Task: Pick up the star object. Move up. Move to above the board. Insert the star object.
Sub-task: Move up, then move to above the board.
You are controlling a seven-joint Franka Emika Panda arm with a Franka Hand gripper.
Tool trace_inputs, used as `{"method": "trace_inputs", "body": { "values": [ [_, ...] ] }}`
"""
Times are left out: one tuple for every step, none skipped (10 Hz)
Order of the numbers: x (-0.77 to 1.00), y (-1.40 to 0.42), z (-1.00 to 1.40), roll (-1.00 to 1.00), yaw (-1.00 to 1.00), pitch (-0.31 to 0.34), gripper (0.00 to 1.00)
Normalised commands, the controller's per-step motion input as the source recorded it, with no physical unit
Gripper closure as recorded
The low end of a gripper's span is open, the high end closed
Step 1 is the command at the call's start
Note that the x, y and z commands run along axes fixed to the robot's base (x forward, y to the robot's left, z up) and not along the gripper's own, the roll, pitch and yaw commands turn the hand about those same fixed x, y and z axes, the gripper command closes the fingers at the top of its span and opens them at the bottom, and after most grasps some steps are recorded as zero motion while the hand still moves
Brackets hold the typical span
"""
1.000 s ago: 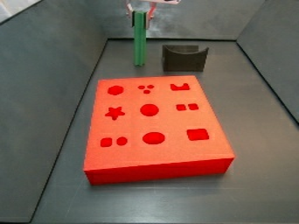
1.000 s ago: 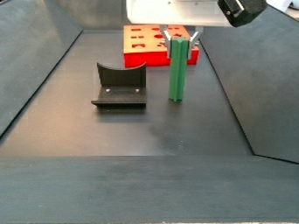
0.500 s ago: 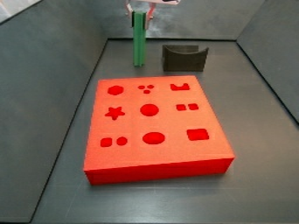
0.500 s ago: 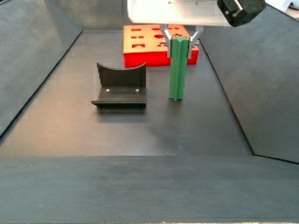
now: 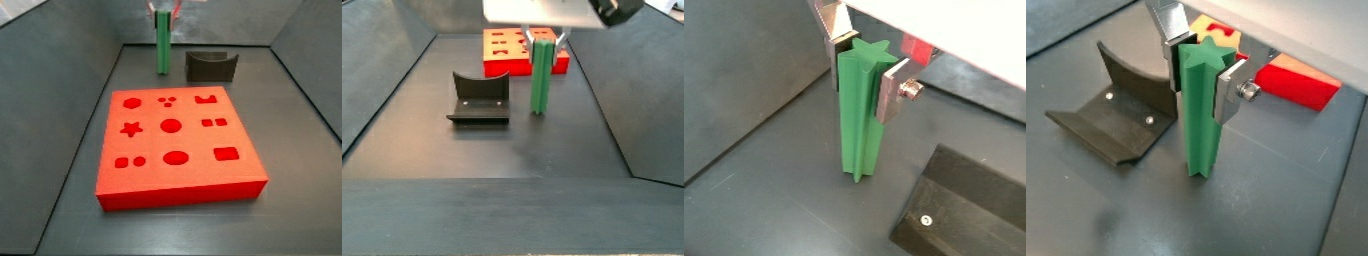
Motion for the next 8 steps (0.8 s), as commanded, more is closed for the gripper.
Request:
{"method": "trace_inputs", "body": {
  "values": [
    [-0.07,-0.07,0.68,-0.02,-0.03,0.076,1.0],
    [-0.04,-0.04,0.53,-0.03,-0.01,0.066,1.0],
    [-0.02,-0.03,0.36,-0.04,-0.01,0.062,1.0],
    [-0.01,-0.02,0.18,-0.05,0.0,0.064,1.0],
    [-0.01,-0.06,1.0,-0.1,0.08,0.201,1.0],
    [-0.02,-0.06,1.0,-0.1,0.08,0.206,1.0],
    [-0.01,-0.05,1.0,-0.08,0.06,0.158,1.0],
    [0.0,-0.04,1.0,-0.08,0.05,0.135,1.0]
  ]
}}
